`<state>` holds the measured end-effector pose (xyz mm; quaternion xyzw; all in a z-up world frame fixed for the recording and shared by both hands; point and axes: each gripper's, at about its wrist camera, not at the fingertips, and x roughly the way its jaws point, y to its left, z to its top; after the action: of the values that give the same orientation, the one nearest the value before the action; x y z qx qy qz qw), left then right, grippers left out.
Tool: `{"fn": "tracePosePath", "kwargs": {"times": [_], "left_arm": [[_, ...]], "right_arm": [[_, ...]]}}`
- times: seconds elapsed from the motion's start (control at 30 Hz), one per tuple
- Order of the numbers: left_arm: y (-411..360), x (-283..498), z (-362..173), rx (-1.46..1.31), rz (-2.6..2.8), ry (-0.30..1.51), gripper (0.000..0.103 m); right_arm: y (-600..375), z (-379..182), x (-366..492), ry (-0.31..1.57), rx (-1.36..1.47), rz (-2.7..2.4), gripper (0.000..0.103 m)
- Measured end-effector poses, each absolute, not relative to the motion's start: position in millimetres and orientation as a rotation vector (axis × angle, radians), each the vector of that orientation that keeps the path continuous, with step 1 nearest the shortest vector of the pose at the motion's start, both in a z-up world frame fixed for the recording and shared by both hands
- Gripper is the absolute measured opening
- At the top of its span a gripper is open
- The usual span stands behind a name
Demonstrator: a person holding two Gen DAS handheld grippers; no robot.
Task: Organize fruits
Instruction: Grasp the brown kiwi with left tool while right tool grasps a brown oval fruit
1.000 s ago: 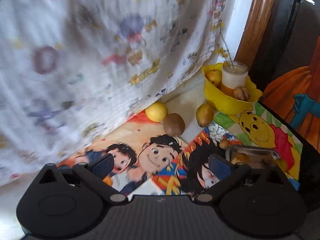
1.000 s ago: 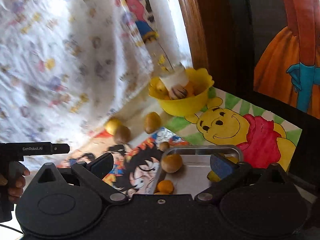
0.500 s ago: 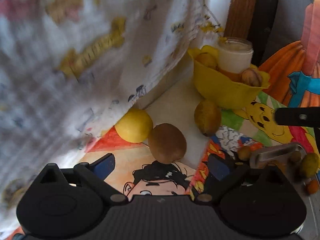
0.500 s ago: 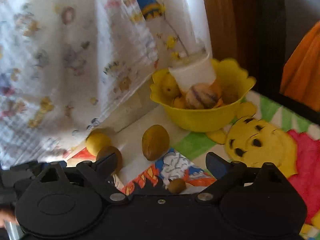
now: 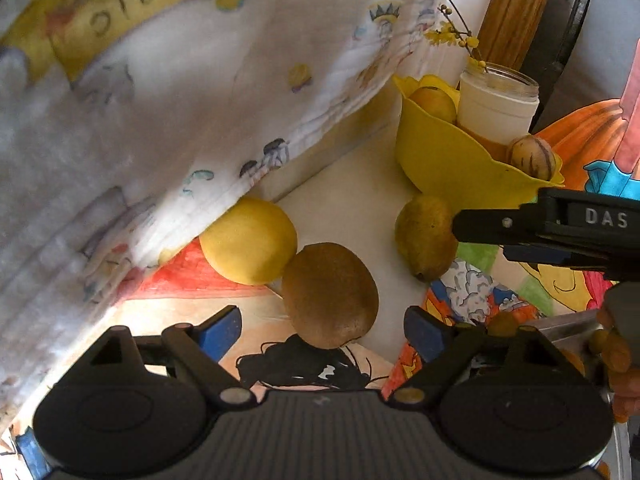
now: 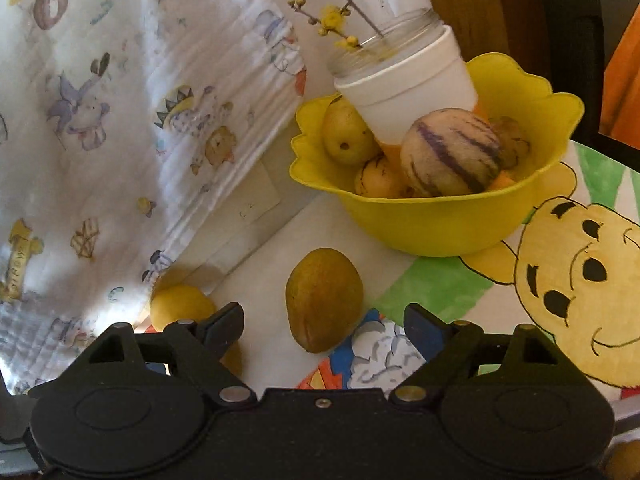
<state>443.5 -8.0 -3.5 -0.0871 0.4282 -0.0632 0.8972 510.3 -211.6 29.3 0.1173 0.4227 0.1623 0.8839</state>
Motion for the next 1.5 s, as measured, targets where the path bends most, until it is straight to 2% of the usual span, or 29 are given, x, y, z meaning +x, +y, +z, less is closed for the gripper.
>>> {"fn": "tracePosePath", "kwargs": {"times": [0.47, 0.7, 1.17, 1.5], "left_arm": [[-5.5, 450.7, -7.4, -0.233, -0.112, 0.882, 0.081], [-3.8, 454.4, -10.6, -0.287, -0.108, 0.898, 0.071], [-1.3, 459.4, -16.8, -0.376, -0.095, 0.912, 0.067], [-2.3, 467.9, -16.6, -0.416, -0.060, 0.914, 0.066]], "right_arm": [[-201.3, 14.0, 533.5, 0.898, 0.295, 0.315, 0.077], [-195.0, 5.7, 540.7, 0.909, 0.302, 0.302, 0.071], [-191.5, -6.7, 546.1, 0.925, 0.297, 0.290, 0.059], [-192.9, -9.3, 543.9, 0.917, 0.316, 0.297, 0.057]]}}
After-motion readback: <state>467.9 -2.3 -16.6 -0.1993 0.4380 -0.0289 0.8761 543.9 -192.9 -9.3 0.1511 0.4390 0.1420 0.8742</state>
